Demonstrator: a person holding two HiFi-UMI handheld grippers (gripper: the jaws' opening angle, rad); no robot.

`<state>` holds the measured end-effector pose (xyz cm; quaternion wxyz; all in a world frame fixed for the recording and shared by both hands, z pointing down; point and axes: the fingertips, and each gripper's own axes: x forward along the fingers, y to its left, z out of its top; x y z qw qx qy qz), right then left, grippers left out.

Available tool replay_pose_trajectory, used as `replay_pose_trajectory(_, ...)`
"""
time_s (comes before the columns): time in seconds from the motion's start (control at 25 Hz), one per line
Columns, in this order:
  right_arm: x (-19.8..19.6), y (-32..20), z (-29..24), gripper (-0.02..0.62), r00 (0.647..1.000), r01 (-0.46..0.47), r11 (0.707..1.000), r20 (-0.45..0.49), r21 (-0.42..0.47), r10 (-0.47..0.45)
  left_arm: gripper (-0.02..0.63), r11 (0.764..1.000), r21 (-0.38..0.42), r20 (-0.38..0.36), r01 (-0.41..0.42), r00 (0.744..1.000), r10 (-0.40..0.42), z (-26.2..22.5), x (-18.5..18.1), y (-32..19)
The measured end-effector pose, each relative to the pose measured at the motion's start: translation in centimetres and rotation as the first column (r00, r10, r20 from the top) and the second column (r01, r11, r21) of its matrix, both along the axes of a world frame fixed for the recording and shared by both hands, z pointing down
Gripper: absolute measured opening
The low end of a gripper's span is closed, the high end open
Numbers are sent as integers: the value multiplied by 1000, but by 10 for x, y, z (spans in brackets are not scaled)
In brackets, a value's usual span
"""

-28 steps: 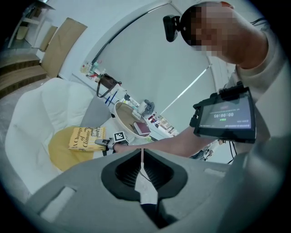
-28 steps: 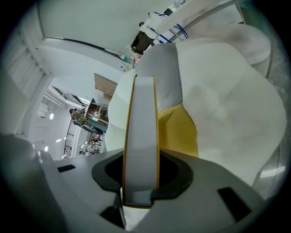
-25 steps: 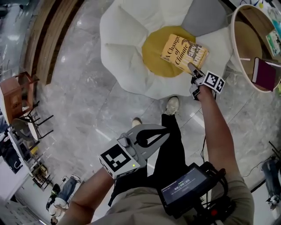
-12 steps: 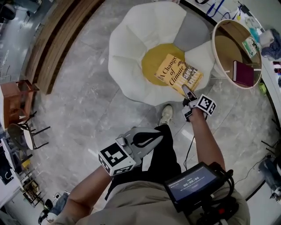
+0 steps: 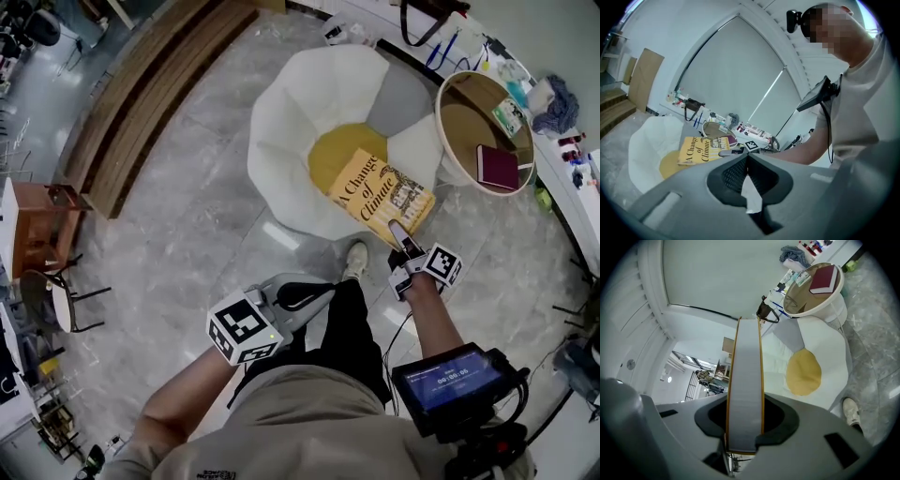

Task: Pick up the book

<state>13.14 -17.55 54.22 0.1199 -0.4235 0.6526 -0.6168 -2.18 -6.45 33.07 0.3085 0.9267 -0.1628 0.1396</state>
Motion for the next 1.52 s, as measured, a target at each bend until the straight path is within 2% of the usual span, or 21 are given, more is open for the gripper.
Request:
replay_pose_trajectory(0.24,-19,40,-72,141,998,0,999,65,52,-3,8,999,40,-18,-28,999,29,-28,-9,20)
replay_pose_trajectory(0.68,-63,108,-181,141,998,7,986,68,165,-18,8,984,140,16,-109,994,107,-66,-37,55)
replay_pose_trajectory(0.88,-99,172,-217,141,997,22,972,61,234,-37,8,975,185,2,-124,992,125,-82,-65,112)
replay_pose_trajectory(1.0,-112,204,-231,141,996,20,967,75,253,-41,8,972,197,-3,-129,991,132,-87,-76,136)
replay_pose_trajectory(1.52,-117,209,-245,143,996,26,968,80,250,-48,8,972,209,-14,-112,993,117,-91,-82,111)
